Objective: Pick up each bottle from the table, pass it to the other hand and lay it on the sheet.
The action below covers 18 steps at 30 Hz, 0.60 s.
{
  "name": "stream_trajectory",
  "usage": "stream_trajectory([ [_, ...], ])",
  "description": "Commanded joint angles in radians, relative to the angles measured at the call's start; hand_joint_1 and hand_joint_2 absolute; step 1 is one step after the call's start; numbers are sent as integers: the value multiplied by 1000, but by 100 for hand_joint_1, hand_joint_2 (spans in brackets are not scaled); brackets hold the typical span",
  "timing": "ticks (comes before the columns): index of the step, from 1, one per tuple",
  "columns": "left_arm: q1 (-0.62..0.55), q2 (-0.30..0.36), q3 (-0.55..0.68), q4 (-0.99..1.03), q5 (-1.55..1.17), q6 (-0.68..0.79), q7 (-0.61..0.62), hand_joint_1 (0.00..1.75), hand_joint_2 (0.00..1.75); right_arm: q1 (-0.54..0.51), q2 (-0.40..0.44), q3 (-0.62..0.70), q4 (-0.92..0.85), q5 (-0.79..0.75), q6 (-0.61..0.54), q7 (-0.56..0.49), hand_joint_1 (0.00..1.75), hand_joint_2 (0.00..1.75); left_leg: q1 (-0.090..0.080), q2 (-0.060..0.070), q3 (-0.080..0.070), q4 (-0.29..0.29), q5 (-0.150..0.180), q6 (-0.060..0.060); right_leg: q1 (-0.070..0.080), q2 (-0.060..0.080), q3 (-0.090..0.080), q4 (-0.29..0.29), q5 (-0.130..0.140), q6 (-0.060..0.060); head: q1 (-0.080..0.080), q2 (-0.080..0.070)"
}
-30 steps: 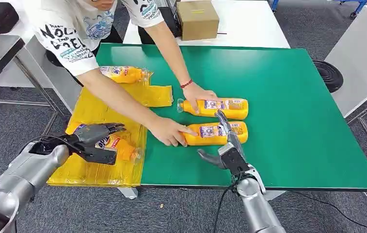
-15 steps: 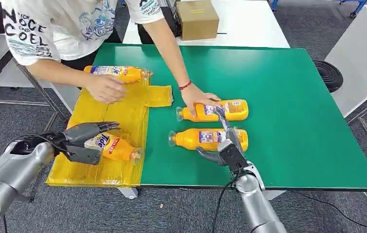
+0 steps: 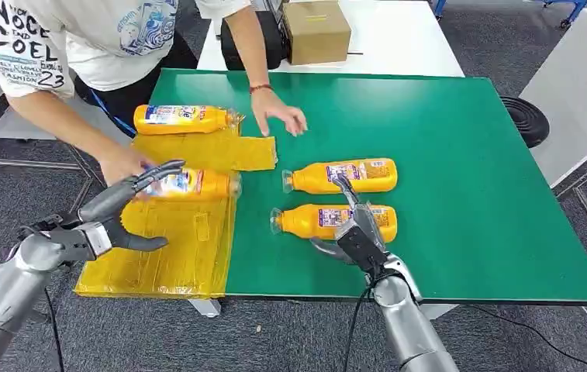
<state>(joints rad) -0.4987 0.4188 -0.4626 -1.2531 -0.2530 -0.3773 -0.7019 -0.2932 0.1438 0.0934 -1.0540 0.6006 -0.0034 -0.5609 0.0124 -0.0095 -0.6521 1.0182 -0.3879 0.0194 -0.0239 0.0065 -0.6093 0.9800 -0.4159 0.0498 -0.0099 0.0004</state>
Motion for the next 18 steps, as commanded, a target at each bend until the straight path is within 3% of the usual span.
stream_trajectory([
  [1, 146, -238, 306, -19, -18, 2, 4, 0, 175, -23, -82, 26, -73, 119, 29, 106, 0, 175, -1, 0, 3, -1, -1, 1, 0, -1, 3, -1, -1, -1, 0, 0],
  [14, 137, -240, 319, -18, -23, -8, 4, 0, 175, -26, -75, 21, -63, 119, 32, 106, 0, 175, 0, 1, 3, 0, -2, 0, 1, -1, 3, -1, -1, -2, 0, 0],
  [18, 172, -300, 398, -33, 0, -32, 18, 0, 175, -63, -131, 41, -56, 204, 48, 177, 0, 175, 0, 0, 1, 0, -1, 0, 0, -1, 1, 0, -1, -1, 0, 0],
])
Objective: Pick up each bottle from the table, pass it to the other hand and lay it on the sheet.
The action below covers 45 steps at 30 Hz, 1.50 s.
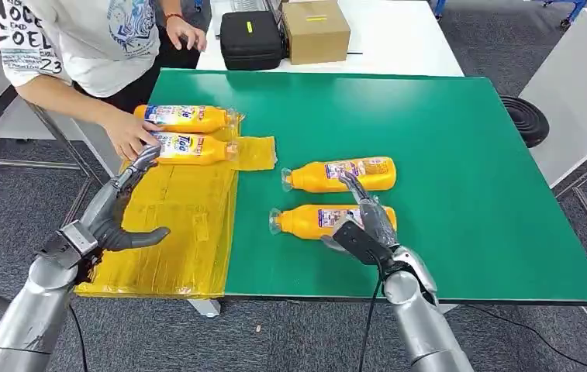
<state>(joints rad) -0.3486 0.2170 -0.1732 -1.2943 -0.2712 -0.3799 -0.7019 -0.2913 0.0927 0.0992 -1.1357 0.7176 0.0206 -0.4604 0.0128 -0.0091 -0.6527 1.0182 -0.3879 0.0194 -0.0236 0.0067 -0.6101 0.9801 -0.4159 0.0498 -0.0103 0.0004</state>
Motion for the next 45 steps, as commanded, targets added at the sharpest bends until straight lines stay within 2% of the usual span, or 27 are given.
stream_trajectory([
  [1, 27, -104, 114, 6, 21, -35, 22, 0, 175, -76, -95, 40, 30, 103, 38, 94, 0, 175, -1, 0, 2, 0, -1, 0, 0, 0, 2, -1, -1, -1, 0, 0],
  [6, 65, -131, 150, -2, 27, -43, 43, 0, 175, -152, -199, 61, 105, 196, 148, 161, 0, 175, -1, 1, 1, 0, -1, 1, -1, 0, 2, 0, 0, -1, 0, 0],
  [13, 105, -135, 182, -2, 53, -47, 72, 0, 175, -265, -271, 116, 229, 194, 250, 154, 0, 175, -1, 1, 2, 0, -1, 1, -2, 0, 3, -1, -1, -1, 0, 0],
  [15, 105, -138, 180, 11, 52, -45, 74, 0, 175, -298, -293, 141, 290, 180, 250, 146, 0, 175, -2, 4, 4, 0, -2, 0, -2, 3, 4, -1, 0, -2, 0, 0],
  [18, 109, -141, 177, 17, 57, -44, 77, 0, 175, -330, -310, 166, 373, 166, 239, 143, 0, 175, -2, 2, 5, 0, -2, 0, -2, 1, 5, -1, 0, -1, 0, 0],
  [21, 110, -147, 171, 19, 58, -44, 79, 0, 175, -363, -305, 182, 430, 166, 226, 146, 0, 175, -2, -1, 3, -1, -1, 1, -1, -2, 4, -1, 0, 0, 0, 0],
  [25, 111, -148, 169, 20, 61, -45, 83, 0, 175, -415, -284, 193, 499, 166, 216, 155, 0, 175, -2, 4, 4, 1, -2, 1, -1, 3, 4, 0, 0, -1, 0, 0],
  [34, 69, -146, 154, 57, 53, -41, 92, 0, 175, -480, -221, 270, 634, 172, 238, 131, 0, 175, -1, 3, 3, 0, -2, 0, 0, 2, 4, 0, 0, -1, 0, 0],
  [45, 92, -131, 143, 28, 48, -49, 99, 0, 175, -496, -204, 312, 648, 155, 258, 101, 0, 175, -1, 2, 3, 0, -2, 0, 0, 1, 4, 0, -1, -1, 0, 0],
])
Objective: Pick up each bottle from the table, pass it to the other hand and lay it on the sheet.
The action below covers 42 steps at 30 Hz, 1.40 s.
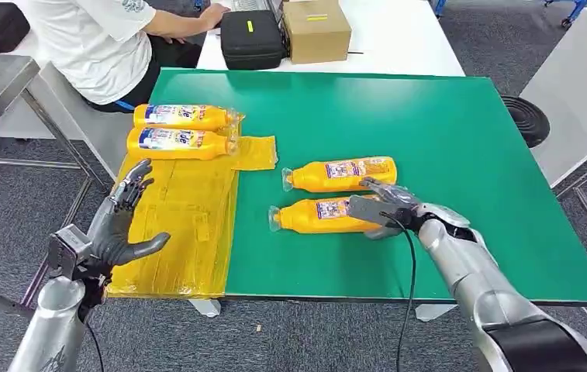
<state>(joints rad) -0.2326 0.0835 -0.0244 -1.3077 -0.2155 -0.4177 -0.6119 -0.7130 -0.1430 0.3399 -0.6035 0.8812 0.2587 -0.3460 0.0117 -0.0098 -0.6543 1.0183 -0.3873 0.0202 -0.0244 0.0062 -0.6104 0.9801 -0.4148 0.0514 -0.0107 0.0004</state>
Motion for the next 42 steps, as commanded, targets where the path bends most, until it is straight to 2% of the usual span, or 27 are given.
stream_trajectory([
  [1, -24, 1, -7, 41, -8, -11, 9, 0, 175, -71, 34, 73, 115, -8, 19, -13, 0, 175, 0, 2, 4, 0, -2, 0, 1, 1, 3, 0, -1, -2, 0, 0],
  [19, -25, 16, -24, 49, -20, -17, 17, 0, 175, -85, 29, 134, 132, -14, 58, -29, 0, 175, 0, 1, 3, 0, -1, 0, 0, 0, 3, 0, -1, -2, 0, 0],
  [24, -49, 14, -31, 84, -18, -22, 25, 0, 175, -94, 14, 183, 174, -19, 104, -31, 0, 175, 0, 1, 6, 0, -2, 0, 1, -1, 6, 0, -2, -4, 0, 0],
  [30, -70, 10, -37, 112, -13, -25, 30, 0, 175, -98, 4, 229, 204, -14, 160, -39, 0, 175, 0, -1, 3, 0, 0, 0, 1, -2, 3, -1, -1, -2, 0, 0],
  [32, -78, 8, -39, 121, -11, -25, 34, 0, 175, -101, 3, 253, 211, -15, 177, -41, 14, 175, 1, -2, 5, 0, -1, 0, 1, -3, 6, -1, -2, -3, 0, 0],
  [33, -82, 5, -39, 125, -10, -24, 36, 0, 175, -101, 3, 263, 215, -14, 185, -42, 28, 175, 0, -2, 4, 0, -1, 0, 1, -3, 4, -1, -1, -2, 0, 0],
  [34, -83, 4, -39, 126, -9, -24, 38, 0, 175, -102, 4, 271, 217, -15, 186, -41, 105, 175, 1, -1, 6, -1, -1, 0, 1, -3, 6, -1, -2, -3, 0, 0],
  [35, -83, 2, -39, 127, -10, -21, 39, 0, 175, -102, 5, 281, 221, -15, 188, -37, 145, 175, 1, -2, 4, 0, -1, 0, 1, -3, 4, -1, -1, -2, 0, 0],
  [36, -81, 1, -40, 128, -10, -21, 40, 0, 175, -101, 6, 287, 222, -14, 186, -36, 162, 175, 1, -1, 6, -1, -1, 0, 1, -3, 7, -2, -2, -3, 0, 0],
  [38, -76, 3, -39, 128, -10, -19, 39, 0, 175, -97, 9, 287, 221, -14, 182, -36, 173, 175, 1, -1, 5, -1, -1, 0, 1, -2, 5, -2, -1, -2, 0, 0],
  [42, -55, 5, -34, 115, -8, -20, 38, 0, 175, -86, 15, 278, 213, -28, 148, -43, 175, 175, 1, 0, 9, -1, -2, 0, 2, -2, 9, -3, -2, -4, 0, 0],
])
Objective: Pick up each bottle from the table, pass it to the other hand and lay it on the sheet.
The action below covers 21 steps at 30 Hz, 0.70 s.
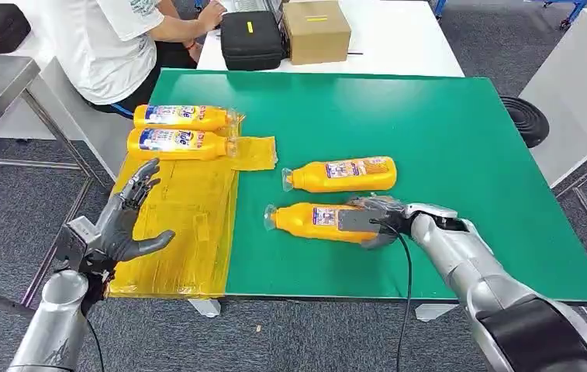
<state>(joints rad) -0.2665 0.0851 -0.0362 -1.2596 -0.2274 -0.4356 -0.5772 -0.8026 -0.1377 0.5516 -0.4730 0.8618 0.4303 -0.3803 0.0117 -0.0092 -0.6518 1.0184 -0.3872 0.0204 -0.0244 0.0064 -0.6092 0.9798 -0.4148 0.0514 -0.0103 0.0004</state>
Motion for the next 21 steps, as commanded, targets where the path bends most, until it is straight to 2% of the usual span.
stream_trajectory([
  [1, -19, 4, -22, 67, 5, -2, 3, 0, 175, 4, 10, 66, 83, -9, -24, -8, 175, 175, 1, 0, 8, -2, -2, -1, 2, -2, 9, -2, -3, -4, 0, 0],
  [5, -17, 5, -20, 64, 7, -4, 2, 0, 175, 6, 11, 59, 76, -19, -40, -15, 175, 175, 1, 0, 4, -1, -1, 0, 1, -2, 5, -1, -1, -2, 0, 0],
  [7, -7, 9, -13, 55, 21, -13, -1, 0, 175, 14, 19, 38, 58, -45, -81, -45, 175, 175, 1, 0, 6, -1, -2, 0, 2, -2, 7, -2, -2, -3, 0, 0],
  [8, 6, 14, -6, 47, 32, -18, -3, 0, 175, 26, 24, 17, 39, -81, -106, -101, 175, 175, 1, 0, 3, -1, -1, 0, 1, -1, 4, -1, -1, -2, 0, 0],
  [10, 11, 17, -4, 47, 34, -20, -4, 0, 175, 29, 27, 18, 36, -82, -110, -101, 175, 175, 1, 1, 7, -2, -2, -1, 2, -1, 7, -2, -2, -3, 0, 0],
  [14, 11, 17, -4, 47, 34, -20, -4, 0, 175, 29, 27, 18, 36, -82, -110, -101, 175, 175, 1, 1, 3, -1, -1, 0, 1, 0, 3, -1, -1, -2, 0, 0],
  [16, 34, 11, 14, 42, 59, -27, -4, 0, 175, 78, 37, -48, -17, -167, -171, -220, 175, 175, 1, 1, 1, -1, -1, 0, 1, 0, 2, -1, 0, -1, 0, 0],
  [17, 49, 5, 27, 40, 78, -34, -4, 0, 175, 123, 46, -83, -62, -207, -208, -259, 175, 175, 1, 2, 5, -1, -2, -1, 2, 0, 5, -1, -2, -3, 0, 0],
  [21, 59, -36, 75, 53, 199, -78, 50, 0, 175, 280, 93, -214, -292, -299, -292, -283, 175, 175, 1, 3, 7, -2, -3, -1, 2, 1, 7, -2, -2, -4, 0, 0],
])
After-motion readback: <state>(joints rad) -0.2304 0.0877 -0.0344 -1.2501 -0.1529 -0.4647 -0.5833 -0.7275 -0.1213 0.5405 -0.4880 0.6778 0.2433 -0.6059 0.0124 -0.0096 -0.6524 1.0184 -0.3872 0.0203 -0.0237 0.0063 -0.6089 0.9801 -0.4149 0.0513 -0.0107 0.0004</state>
